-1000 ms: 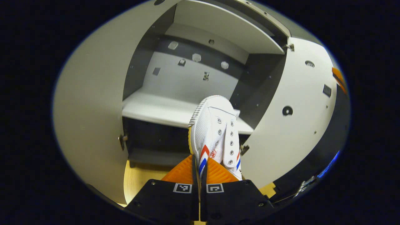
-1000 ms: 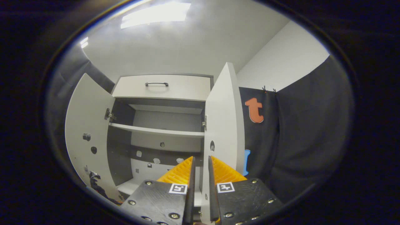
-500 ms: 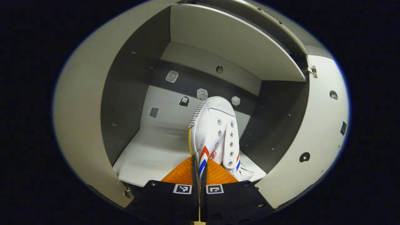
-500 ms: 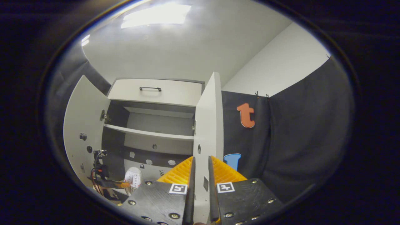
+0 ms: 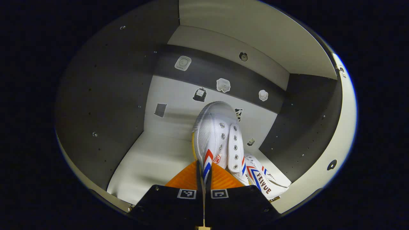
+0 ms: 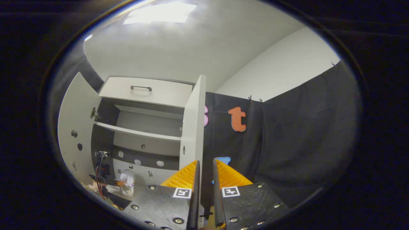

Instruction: Grab one shoe with the right hand and put it into the shoe cabinet, grab the other shoe with the left hand and put it into the shoe cabinet; then close the right door with the right hand and the left door with the left hand.

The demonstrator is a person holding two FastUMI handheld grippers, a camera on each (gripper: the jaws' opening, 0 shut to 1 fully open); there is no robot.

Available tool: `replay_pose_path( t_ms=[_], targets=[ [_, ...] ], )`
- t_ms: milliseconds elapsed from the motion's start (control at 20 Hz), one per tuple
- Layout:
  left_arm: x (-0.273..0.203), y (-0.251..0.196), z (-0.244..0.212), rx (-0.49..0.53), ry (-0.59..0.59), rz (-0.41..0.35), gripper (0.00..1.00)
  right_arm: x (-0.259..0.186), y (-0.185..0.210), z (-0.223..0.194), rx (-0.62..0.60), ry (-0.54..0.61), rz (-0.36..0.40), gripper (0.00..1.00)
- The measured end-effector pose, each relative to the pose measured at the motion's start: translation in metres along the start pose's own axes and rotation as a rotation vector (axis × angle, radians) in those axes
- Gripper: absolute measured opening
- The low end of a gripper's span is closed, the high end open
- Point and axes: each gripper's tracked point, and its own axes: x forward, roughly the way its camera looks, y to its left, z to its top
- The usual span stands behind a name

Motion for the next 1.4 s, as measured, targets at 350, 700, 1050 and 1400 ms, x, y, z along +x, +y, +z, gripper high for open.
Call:
replay_pose_path(
  t_ms=[350, 700, 1050, 1400],
  targets=[
    [0.013, 0.025, -0.023, 0.044, 0.083, 0.127, 0.11, -0.004, -0.018, -0.012, 0.000, 0.027, -0.045, 0.20],
    [0.014, 0.016, -0.016, 0.063, 0.074, 0.098, 0.41, -0.007, -0.031, -0.024, 0.012, 0.055, -0.072, 0.25],
    [-0.034, -0.017, 0.024, 0.158, -0.034, 0.080, 0.87, -0.002, -0.031, -0.054, 0.026, 0.119, -0.038, 0.47],
    [-0.130, -0.072, 0.074, 0.196, -0.183, -0.001, 0.95, 0.002, -0.045, -0.076, 0.041, 0.162, -0.034, 0.96]
  ],
)
